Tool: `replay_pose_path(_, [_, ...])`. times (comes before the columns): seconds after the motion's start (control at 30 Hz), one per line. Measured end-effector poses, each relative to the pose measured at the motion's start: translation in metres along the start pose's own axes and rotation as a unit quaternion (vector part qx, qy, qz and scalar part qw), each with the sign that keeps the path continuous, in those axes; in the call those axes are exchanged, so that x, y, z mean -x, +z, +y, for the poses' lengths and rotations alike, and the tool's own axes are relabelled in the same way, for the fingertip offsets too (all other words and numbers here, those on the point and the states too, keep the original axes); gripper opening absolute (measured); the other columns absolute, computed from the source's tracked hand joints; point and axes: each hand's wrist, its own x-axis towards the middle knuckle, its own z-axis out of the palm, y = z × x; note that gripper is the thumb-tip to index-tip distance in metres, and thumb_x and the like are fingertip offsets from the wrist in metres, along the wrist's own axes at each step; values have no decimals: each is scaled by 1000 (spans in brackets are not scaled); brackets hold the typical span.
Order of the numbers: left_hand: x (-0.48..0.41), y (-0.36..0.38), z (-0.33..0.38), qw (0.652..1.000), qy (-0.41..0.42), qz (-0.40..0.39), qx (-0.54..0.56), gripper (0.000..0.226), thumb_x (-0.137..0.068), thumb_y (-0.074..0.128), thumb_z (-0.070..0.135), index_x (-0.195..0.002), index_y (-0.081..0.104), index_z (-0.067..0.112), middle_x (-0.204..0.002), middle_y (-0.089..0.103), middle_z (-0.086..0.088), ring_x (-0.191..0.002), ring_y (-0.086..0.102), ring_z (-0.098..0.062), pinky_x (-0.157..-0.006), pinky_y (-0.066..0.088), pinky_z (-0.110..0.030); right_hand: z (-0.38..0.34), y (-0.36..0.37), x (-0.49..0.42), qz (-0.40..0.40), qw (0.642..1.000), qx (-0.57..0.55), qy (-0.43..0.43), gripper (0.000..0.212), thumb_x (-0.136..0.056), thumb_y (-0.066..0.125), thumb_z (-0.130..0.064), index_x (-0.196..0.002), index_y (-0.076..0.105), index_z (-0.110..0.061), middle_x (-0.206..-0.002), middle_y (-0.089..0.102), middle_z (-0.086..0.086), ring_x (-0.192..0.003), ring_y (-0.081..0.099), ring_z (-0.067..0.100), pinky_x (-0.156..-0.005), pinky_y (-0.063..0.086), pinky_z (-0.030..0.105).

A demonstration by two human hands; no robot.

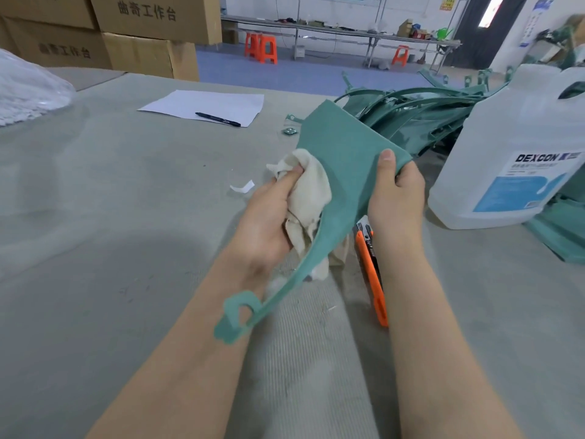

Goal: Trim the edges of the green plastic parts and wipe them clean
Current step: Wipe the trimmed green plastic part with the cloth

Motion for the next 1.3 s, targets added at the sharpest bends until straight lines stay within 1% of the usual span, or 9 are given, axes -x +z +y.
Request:
replay_pose_path(0.27, [1,2,-2,999,-26,-19,-42,23,-100,46,24,-114,56,9,-102,61,-13,-86,60,-24,-86,47,-39,5,5,2,32,999,-9,31,26,-102,47,-32,-80,49,-17,-77,55,-9,-69,51,5,-67,40,26])
replay_pose_path(0.43, [-7,-6,1,990,35,110,-78,28,-99,52,21,-115,62,0,-116,64,-21,-104,63,-34,-101,46,-49,0,3,8,13,999,22,-25,47,-96,55,-19,-140,37,-18,-109,54,-8,-74,51,-17,-69,39,4])
replay_pose_path(0.53, [-12,-25,13,949,119,231,-178,16,-91,63,24,-79,67,14,-90,71,-12,-86,69,-27,-91,54,-47,-1,-1,10,-143,958,198,-153,78,-83,47,7,-152,26,-25,-157,26,8,-138,30,10,-114,24,25])
replay_pose_path(0.63, [-8,-36,20,928,148,254,-228,22,-78,67,36,-67,68,17,-72,73,-5,-74,71,-22,-82,57,-46,3,7,17,-311,871,355,-138,76,-89,57,-12,-150,24,-42,-164,-10,4,-149,-9,26,-119,0,36])
replay_pose_path(0.9, [-9,-36,24,939,102,209,-255,26,-82,63,45,-77,69,20,-74,70,0,-73,69,-15,-73,53,-27,6,13,20,-189,904,340,-176,44,-98,52,-24,-139,49,-41,-164,7,2,-150,-7,26,-120,1,50])
replay_pose_path(1.0, [-4,-27,22,940,159,191,-233,27,-96,51,43,-75,52,26,-78,58,6,-72,64,-9,-55,50,-11,6,13,18,-168,919,330,-137,43,-98,49,-17,-133,54,-41,-161,22,-2,-150,5,19,-119,-1,49])
replay_pose_path(1.1, [4,-27,23,940,178,144,-253,54,-83,43,73,-74,65,24,-83,70,-3,-82,66,-20,-79,53,-29,10,8,14,-133,937,302,-117,26,-100,50,-25,-122,63,-29,-152,40,-2,-148,19,20,-118,6,47])
replay_pose_path(1.2, [3,-28,29,922,246,221,-202,47,-91,49,59,-71,63,19,-61,63,9,-61,61,-10,-70,51,-35,9,6,13,-106,959,239,-108,29,-101,48,-31,-85,58,-11,-90,64,5,-90,57,19,-80,39,36])
replay_pose_path(1.3, [4,-21,32,891,362,257,-98,27,-102,44,28,-105,63,10,-91,69,3,-86,66,-12,-85,53,-37,0,4,14,-88,981,147,-91,30,-103,44,-26,-84,54,-7,-71,53,-2,-62,44,11,-59,31,28])
